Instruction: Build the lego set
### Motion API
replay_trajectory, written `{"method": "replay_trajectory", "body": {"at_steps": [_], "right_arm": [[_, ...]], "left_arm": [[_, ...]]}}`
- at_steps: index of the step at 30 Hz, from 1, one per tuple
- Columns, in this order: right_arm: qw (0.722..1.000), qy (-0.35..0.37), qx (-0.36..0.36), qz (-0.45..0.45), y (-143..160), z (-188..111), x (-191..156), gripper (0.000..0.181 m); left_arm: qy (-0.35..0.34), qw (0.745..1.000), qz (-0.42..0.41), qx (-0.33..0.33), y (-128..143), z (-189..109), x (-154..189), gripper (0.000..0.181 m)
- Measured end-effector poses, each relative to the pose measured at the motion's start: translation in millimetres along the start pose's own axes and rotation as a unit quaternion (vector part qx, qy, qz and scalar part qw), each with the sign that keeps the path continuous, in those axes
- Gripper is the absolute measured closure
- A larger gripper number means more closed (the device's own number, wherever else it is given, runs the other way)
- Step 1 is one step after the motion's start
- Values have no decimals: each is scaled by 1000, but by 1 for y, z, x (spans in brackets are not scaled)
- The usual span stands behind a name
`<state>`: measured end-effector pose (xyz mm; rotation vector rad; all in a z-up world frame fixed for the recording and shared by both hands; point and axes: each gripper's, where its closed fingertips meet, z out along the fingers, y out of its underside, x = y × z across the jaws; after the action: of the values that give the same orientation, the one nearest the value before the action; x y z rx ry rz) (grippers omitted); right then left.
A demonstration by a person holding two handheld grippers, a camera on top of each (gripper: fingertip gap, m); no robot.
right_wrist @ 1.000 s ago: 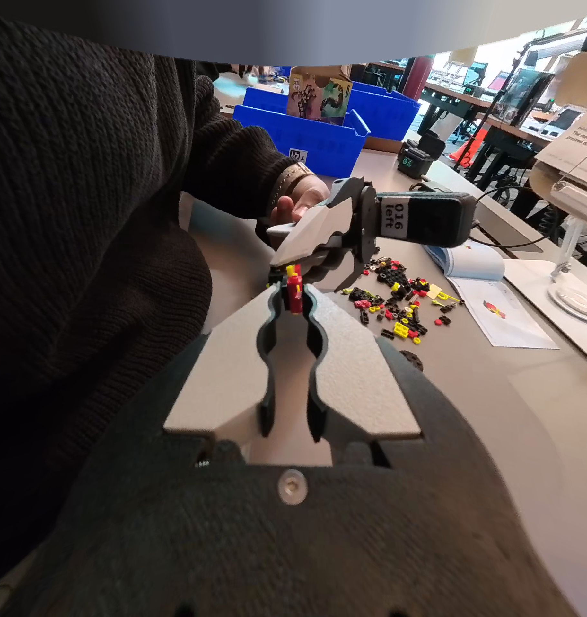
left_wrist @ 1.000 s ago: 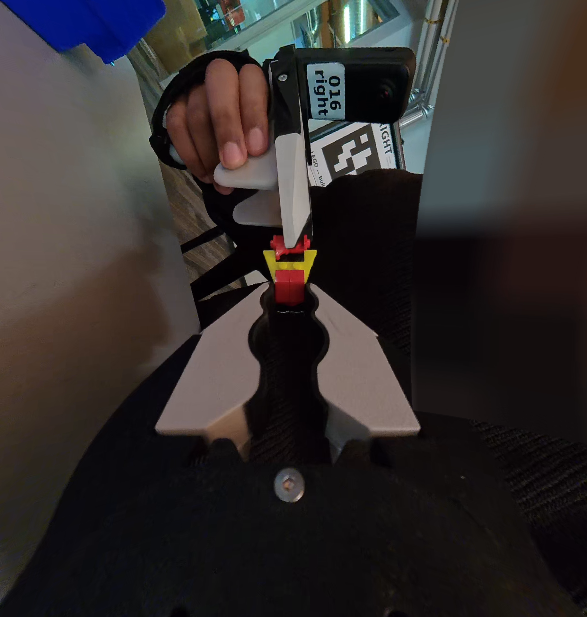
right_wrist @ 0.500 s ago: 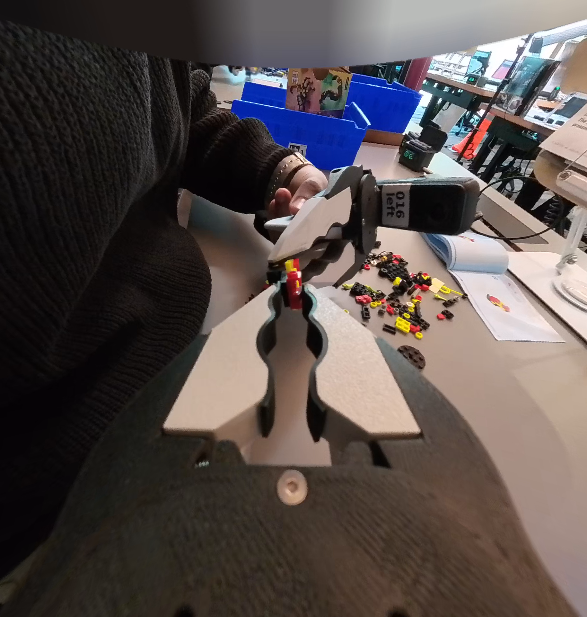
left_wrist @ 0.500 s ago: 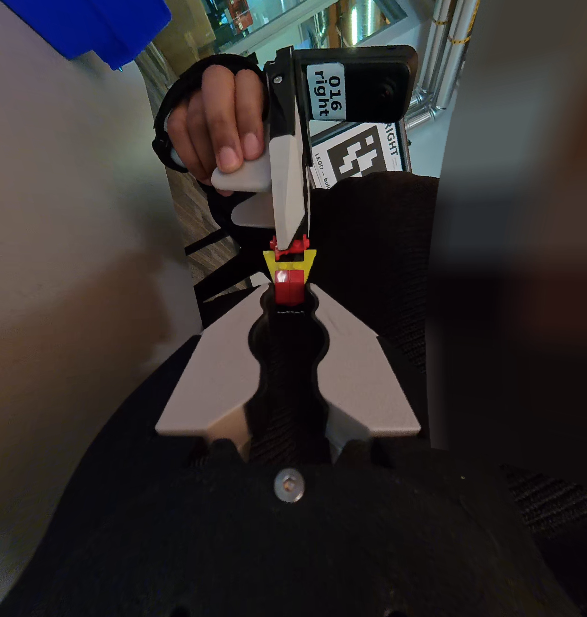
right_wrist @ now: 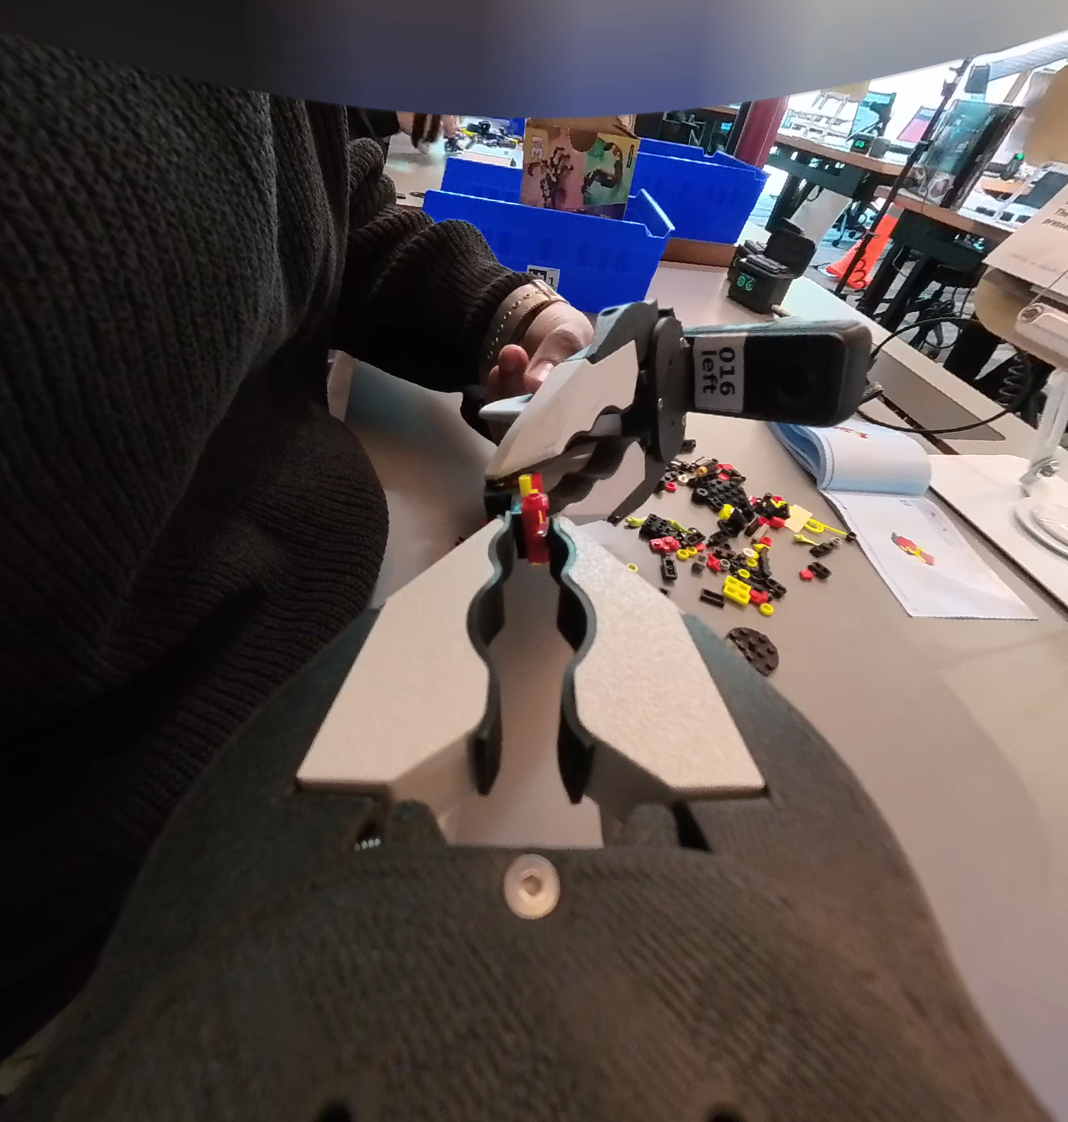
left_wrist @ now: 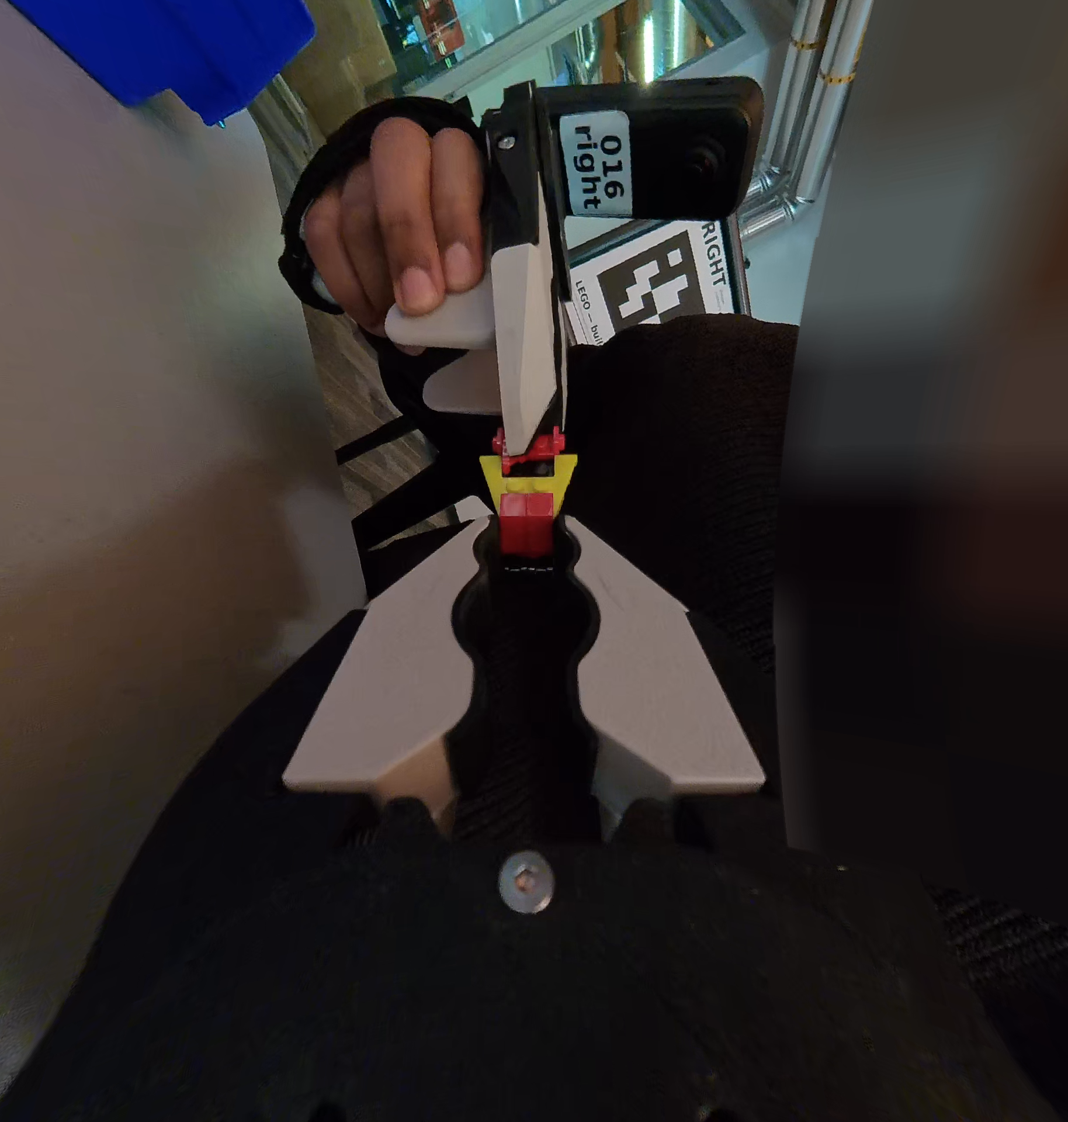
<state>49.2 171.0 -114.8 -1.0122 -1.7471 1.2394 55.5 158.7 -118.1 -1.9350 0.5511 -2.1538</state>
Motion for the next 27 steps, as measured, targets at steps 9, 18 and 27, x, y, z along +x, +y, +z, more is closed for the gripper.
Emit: {"method": "replay_trajectory", "body": {"at_steps": [9, 18, 27], "right_arm": [[1000, -4, -22, 4, 4, 1, -1, 170], [999, -6, -33, 9, 9, 0, -1, 171], [1000, -2, -30, -1, 8, 0, 0, 172]], "left_arm": [[-14, 1000, 1, -4, 1, 1, -3, 169], [-25, 1000, 4, 0, 0, 2, -5, 169], [-19, 1000, 1, 3, -1, 2, -4, 169]]}}
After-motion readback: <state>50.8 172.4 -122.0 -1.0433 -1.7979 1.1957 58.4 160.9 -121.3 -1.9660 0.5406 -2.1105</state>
